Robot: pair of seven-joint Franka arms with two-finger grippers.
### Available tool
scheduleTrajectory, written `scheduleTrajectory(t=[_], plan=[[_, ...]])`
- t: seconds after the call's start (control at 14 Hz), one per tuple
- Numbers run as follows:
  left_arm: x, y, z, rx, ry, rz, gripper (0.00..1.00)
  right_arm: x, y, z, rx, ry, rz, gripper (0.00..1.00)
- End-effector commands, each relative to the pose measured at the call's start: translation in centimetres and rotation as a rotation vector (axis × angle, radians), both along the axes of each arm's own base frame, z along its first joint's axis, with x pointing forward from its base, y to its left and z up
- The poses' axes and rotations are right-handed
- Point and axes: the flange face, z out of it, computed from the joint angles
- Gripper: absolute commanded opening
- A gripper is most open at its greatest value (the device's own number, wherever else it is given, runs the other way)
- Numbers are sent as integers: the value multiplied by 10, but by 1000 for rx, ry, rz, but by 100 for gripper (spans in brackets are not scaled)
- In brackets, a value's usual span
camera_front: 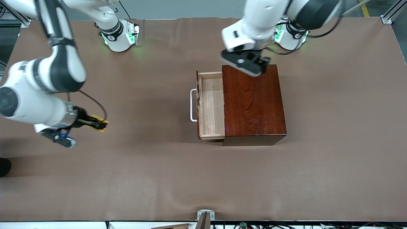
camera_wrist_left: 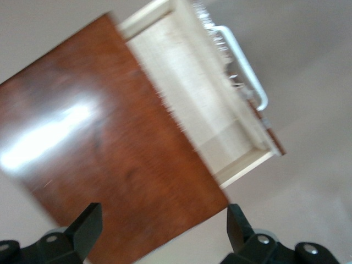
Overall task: Open drawer, take yellow block, close drawer
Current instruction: 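Carry the cube away with the right gripper while the left gripper reaches the handle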
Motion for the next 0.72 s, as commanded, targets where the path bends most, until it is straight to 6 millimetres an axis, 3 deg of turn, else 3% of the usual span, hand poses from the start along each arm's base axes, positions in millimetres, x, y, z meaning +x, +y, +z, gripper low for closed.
scheduleTrajectory(t=[0.0, 0.14, 0.29, 0.57, 0.64], plan=[[22, -46, -19, -95, -12, -274, 100, 8, -33, -24, 24, -36, 174, 0], [33, -75, -39, -177, -69, -472, 100, 18, -53, -51, -35, -52, 280, 0], [37, -110, -63, -254, -155, -605, 100, 26, -58, -78, -49, -65, 362, 0], [31, -169, -126, -193, -240, -772, 100, 43, -60, -129, -68, -126, 389, 0], [36, -171, -139, -164, -272, -775, 100, 46, -63, -143, -67, -130, 379, 0]])
